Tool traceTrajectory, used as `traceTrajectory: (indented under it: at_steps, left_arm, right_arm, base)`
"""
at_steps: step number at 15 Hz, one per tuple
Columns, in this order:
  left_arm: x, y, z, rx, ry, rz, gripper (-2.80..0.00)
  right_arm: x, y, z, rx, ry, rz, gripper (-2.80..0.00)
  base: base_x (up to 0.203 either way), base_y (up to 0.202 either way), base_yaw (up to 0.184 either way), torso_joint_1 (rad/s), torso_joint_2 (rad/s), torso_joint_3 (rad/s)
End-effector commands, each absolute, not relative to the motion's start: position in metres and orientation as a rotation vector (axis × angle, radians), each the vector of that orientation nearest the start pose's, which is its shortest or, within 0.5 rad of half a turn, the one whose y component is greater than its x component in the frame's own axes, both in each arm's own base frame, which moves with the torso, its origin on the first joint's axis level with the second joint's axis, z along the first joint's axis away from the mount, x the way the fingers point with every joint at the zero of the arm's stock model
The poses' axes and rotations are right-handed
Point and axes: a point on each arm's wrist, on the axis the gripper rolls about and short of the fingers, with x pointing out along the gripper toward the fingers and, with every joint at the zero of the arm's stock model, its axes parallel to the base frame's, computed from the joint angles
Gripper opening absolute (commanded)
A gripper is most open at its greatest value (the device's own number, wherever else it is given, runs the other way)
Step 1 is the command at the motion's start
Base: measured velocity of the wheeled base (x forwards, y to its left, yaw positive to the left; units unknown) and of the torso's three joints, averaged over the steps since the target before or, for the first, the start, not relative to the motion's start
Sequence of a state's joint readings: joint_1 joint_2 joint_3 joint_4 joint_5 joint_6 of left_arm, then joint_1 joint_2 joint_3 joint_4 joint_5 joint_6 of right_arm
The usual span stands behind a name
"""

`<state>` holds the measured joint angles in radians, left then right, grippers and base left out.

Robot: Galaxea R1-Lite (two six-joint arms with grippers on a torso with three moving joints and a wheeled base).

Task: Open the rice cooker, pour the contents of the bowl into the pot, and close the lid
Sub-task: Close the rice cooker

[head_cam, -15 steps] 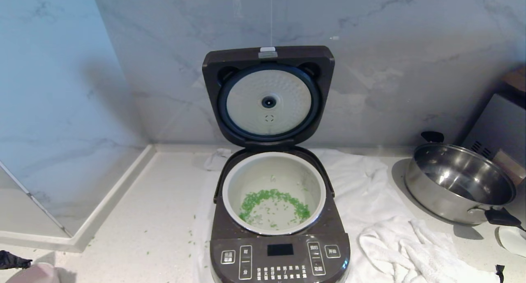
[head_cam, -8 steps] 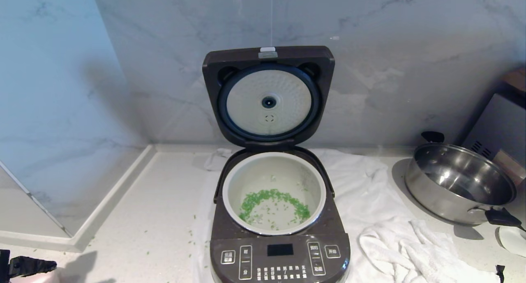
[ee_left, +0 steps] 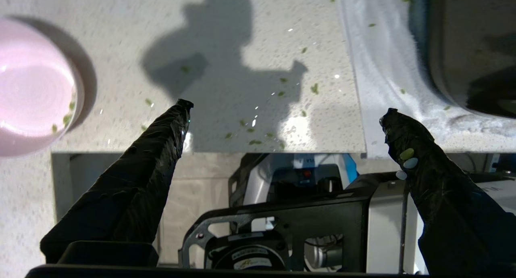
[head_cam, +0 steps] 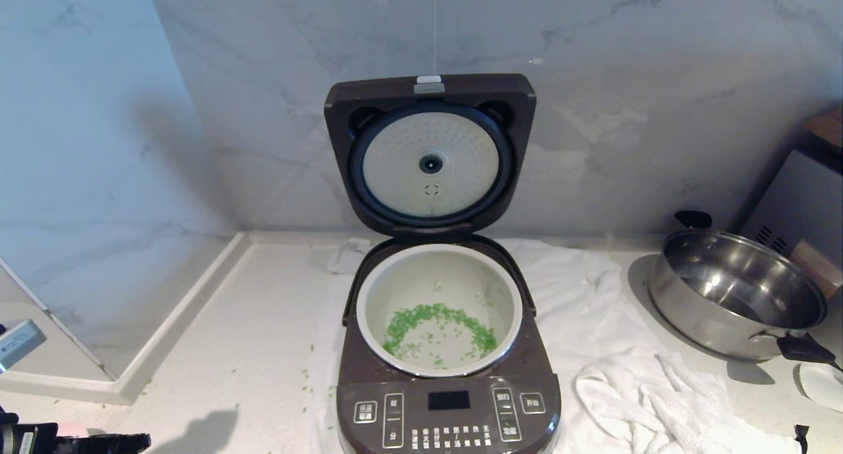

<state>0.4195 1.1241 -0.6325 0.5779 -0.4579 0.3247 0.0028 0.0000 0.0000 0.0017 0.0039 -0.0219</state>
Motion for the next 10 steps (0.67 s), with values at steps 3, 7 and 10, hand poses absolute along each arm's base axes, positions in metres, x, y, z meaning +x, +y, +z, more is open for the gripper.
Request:
traceTrajectory:
  at_steps: [3,7,10]
  left_arm:
    - [0.108,0.008,0.191,-0.051,0.797,-0.369,0.00]
    - [0.115,-0.010,0.212,-0.063,0.586,-0.467,0.00]
    - [0.123,-0.013,0.223,-0.116,0.467,-0.466,0.00]
  right_arm:
    - [-0.023,0.000,0.075,-0.023,0.003,0.008,-2.80]
    - [-0.023,0.000,0.075,-0.023,0.003,0.008,-2.80]
    - [-0.023,0.000,0.075,-0.022,0.003,0.008,-2.80]
  base:
    - [0.000,0.000,0.000,0.000,0.00,0.000]
    - [0.000,0.000,0.000,0.000,0.00,0.000]
    - [0.000,0.000,0.000,0.000,0.00,0.000]
